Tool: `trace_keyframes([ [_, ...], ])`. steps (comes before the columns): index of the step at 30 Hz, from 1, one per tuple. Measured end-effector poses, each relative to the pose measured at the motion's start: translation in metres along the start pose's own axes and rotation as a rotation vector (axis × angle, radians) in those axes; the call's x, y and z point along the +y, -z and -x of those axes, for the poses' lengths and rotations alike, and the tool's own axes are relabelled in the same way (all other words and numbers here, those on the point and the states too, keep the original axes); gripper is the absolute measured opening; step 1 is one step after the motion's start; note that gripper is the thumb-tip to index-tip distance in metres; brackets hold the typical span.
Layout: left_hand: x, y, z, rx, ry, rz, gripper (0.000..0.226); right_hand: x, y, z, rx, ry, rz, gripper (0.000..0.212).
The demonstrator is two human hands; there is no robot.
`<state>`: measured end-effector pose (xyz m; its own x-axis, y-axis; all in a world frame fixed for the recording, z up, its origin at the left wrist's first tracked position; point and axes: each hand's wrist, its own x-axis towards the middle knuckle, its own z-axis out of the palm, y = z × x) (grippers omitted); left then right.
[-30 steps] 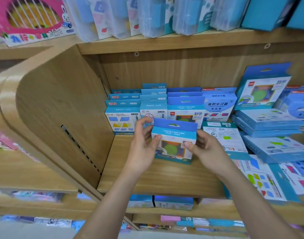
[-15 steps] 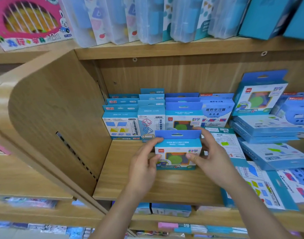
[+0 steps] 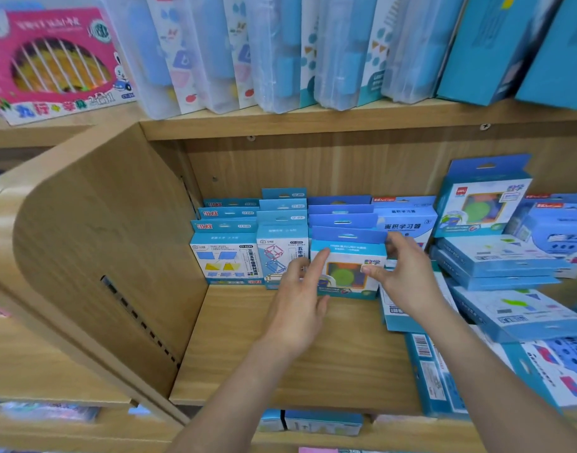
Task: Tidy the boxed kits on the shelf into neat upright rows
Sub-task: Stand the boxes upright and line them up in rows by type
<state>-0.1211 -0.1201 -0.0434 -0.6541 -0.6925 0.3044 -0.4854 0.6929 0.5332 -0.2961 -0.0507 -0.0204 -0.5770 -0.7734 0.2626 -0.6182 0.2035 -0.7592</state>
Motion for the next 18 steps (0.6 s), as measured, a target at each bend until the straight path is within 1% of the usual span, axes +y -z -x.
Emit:
trace_keyframes([
  [2, 0.0, 0.002, -0.002, 0.002, -0.002, -0.062, 0.075, 0.003, -0.005, -0.002, 0.03, 0.005, 0.022, 0.063],
  [4, 0.001, 0.004, -0.004, -0.002, 0.007, -0.106, 0.073, 0.007, -0.008, -0.002, 0.037, -0.005, -0.007, 0.078],
  [6, 0.003, 0.007, -0.005, -0.003, 0.014, -0.155, 0.069, 0.011, -0.011, -0.003, 0.015, -0.017, 0.005, 0.085],
  [9, 0.004, 0.011, -0.011, 0.003, 0.027, -0.226, 0.064, 0.014, -0.015, -0.006, -0.035, -0.033, 0.047, 0.086],
  [14, 0.006, 0.015, -0.025, -0.029, 0.068, -0.34, 0.062, 0.012, -0.013, -0.007, -0.069, -0.031, 0.062, 0.085],
  [18, 0.009, 0.016, -0.03, -0.006, 0.091, -0.447, 0.053, 0.008, -0.012, -0.005, -0.068, -0.073, 0.081, 0.087],
])
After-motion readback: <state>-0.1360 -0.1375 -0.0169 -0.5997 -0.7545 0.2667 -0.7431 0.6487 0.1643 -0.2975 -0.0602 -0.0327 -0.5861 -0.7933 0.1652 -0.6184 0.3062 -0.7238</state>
